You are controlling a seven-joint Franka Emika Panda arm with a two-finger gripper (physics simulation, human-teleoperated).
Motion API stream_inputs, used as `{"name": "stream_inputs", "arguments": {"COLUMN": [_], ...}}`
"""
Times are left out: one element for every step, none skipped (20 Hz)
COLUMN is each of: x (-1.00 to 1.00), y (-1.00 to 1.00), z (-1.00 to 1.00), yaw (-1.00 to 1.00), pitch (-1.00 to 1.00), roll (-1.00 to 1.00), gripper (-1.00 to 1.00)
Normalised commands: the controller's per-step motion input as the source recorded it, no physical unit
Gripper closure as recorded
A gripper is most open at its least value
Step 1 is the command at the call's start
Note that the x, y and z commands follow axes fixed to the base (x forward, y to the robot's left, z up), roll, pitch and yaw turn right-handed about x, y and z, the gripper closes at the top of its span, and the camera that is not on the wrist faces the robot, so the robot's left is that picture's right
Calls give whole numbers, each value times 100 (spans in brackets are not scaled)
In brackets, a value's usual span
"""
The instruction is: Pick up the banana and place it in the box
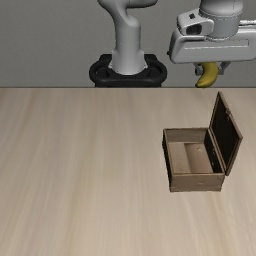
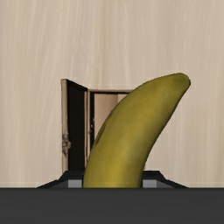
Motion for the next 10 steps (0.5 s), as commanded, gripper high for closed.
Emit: {"name": "stream_inputs", "arguments": {"x": [-100, 0, -100, 0, 0, 0, 0, 0, 0, 0], "y": [0, 100, 0, 0, 0, 0, 0, 0, 0, 0], "z": [0, 0, 0, 0, 0, 0, 0, 0, 0, 0], "yaw": [0, 0, 0, 0, 0, 0, 0, 0, 0, 0], "pitch": [0, 0, 0, 0, 0, 0, 0, 0, 0, 0], "roll": [0, 0, 0, 0, 0, 0, 0, 0, 0, 0], "gripper": [100, 100, 100, -100, -100, -100, -100, -100, -100, -100]}}
